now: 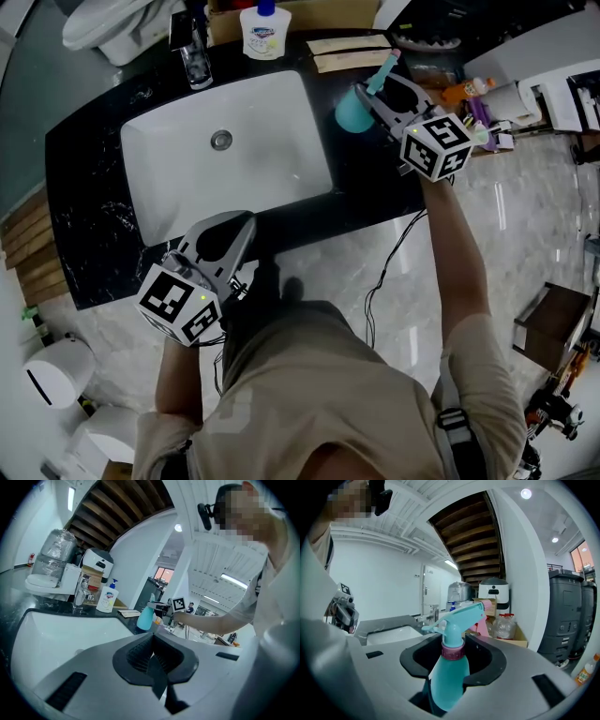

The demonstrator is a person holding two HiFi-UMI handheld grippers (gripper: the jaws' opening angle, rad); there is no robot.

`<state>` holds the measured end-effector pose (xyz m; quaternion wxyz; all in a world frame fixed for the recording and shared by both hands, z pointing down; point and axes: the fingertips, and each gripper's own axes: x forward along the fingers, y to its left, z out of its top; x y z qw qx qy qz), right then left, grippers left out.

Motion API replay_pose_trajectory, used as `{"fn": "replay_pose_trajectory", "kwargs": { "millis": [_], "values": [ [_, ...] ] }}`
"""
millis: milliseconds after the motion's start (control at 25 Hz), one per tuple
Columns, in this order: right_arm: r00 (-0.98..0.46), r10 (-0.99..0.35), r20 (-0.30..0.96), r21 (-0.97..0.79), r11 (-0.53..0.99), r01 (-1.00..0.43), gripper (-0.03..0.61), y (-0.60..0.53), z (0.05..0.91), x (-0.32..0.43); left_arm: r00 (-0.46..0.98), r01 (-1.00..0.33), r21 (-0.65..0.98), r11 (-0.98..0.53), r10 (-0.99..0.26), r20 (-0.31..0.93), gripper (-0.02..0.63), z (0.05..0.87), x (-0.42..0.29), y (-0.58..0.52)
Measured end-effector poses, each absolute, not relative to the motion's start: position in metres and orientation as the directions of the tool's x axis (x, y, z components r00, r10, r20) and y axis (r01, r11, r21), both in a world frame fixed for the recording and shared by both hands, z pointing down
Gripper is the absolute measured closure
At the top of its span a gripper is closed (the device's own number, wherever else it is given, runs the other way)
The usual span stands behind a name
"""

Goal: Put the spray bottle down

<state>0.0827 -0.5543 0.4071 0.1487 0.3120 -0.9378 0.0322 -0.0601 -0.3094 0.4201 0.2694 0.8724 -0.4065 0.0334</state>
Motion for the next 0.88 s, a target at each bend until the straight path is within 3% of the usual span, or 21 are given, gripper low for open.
{"fn": "replay_pose_trajectory", "kwargs": {
  "millis": [880],
  "values": [
    [-0.646,-0.723,0.245,0.086,0.68,-0.728,0.417,-0.595,0.413,0.067,0.641,-0.742,0.466,-0.483,-0.715,0.279,0.603,0.431,-0.09,-0.313]
  ]
}}
